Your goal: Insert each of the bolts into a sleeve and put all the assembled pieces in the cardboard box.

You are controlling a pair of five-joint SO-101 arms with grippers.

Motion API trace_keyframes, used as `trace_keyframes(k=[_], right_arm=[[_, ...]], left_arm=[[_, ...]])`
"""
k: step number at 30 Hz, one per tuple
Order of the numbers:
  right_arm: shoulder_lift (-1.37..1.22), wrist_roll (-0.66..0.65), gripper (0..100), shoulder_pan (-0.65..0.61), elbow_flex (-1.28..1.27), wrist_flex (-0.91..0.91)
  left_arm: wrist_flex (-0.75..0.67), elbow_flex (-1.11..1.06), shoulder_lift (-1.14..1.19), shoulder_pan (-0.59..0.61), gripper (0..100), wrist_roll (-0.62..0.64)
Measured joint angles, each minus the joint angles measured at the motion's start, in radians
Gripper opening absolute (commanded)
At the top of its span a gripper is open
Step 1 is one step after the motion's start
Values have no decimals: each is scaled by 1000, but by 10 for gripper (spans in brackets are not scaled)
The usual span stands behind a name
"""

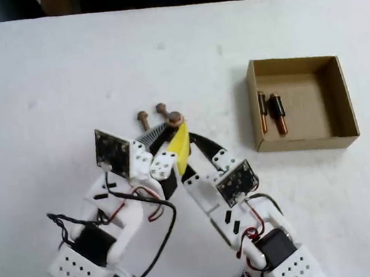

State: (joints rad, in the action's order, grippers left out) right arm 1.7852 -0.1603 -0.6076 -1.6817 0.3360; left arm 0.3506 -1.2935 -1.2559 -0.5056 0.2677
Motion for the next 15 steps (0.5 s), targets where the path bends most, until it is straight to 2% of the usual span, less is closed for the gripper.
trace_keyframes(k=[13, 15], right_arm=[[0, 0, 17, -2, 0, 0], [0, 0, 17, -2, 0, 0]], left_arm=[[0, -37, -18, -2, 25, 3], [0, -37, -18, -2, 54, 3]])
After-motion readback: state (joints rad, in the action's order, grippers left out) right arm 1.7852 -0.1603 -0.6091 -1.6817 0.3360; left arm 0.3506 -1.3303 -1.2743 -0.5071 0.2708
